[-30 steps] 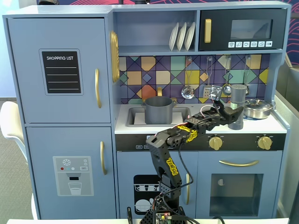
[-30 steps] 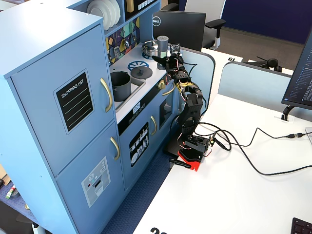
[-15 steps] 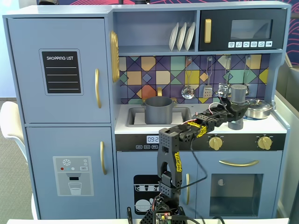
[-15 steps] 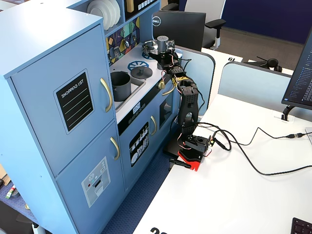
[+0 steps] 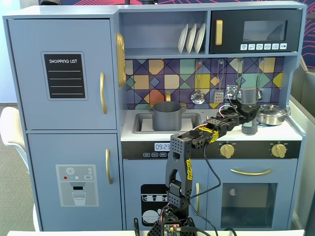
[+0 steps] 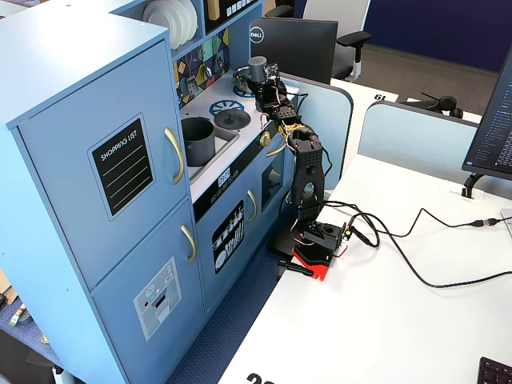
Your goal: Put salt in the gray recipient
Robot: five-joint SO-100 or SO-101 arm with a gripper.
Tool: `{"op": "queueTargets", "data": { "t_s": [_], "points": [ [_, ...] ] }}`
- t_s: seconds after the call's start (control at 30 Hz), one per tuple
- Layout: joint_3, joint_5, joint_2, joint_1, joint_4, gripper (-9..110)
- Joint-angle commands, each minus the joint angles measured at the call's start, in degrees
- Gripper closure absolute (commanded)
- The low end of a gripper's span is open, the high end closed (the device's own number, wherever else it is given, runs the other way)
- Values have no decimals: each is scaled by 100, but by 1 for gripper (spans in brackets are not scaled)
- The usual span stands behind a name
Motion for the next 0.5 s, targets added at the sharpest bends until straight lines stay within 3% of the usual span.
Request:
{"op": "queueTargets", "data": {
  "t_s": [0.0, 0.17, 0.47],
  "points": [
    [-396, 9, 325, -35, -167, 101],
    [-396, 246, 773, -35, -53, 101],
    [-633, 1784, 2312, -642, 1661, 101]
  ]
}}
